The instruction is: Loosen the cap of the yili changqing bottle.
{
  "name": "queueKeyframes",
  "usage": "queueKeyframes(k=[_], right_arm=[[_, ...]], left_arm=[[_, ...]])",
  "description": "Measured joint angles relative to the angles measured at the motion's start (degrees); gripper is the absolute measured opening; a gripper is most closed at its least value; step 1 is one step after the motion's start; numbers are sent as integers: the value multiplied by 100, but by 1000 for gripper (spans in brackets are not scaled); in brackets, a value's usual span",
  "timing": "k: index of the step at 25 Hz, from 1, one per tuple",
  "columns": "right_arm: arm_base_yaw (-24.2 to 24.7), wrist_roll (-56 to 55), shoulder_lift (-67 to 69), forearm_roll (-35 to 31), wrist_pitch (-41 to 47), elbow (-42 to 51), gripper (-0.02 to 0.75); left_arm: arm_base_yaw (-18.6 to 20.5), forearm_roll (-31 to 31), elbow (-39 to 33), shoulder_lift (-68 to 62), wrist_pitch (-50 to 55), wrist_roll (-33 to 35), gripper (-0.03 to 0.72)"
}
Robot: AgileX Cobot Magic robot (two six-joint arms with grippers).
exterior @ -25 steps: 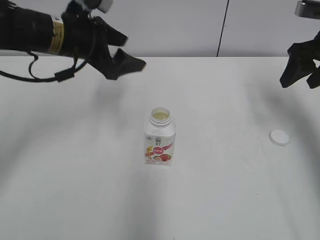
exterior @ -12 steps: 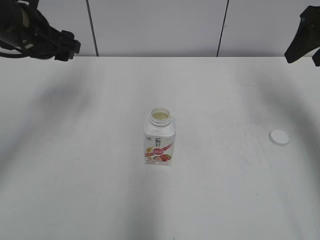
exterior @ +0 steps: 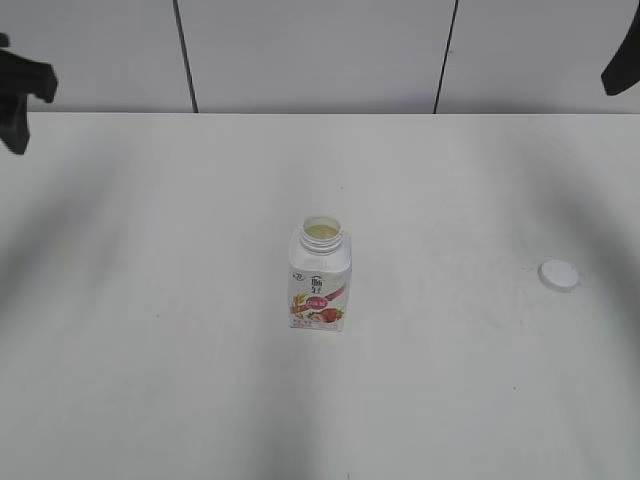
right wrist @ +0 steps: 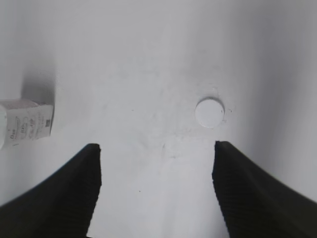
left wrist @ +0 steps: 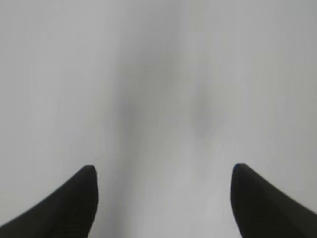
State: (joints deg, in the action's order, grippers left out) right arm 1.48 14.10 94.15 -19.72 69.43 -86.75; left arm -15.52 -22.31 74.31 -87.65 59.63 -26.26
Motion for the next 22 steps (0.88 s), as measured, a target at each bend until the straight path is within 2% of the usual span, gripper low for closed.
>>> queueKeyframes(k=[3,7,14,22], right_arm=[[-6,-95,-528,6,0,313,554],[-6,-145,-1504,17,0,1249,554],[-6,-145,-3646,486,28,3065,554],[-6,-139,-6254,730,50,4320,554]], left_arm=[[122,93,-62,159,740,304,495],[122,661,-286,676,974,794,469],[122,886,-1464,2377,1011,900,460],[122,1010,-2590,4844,1027,943,457]])
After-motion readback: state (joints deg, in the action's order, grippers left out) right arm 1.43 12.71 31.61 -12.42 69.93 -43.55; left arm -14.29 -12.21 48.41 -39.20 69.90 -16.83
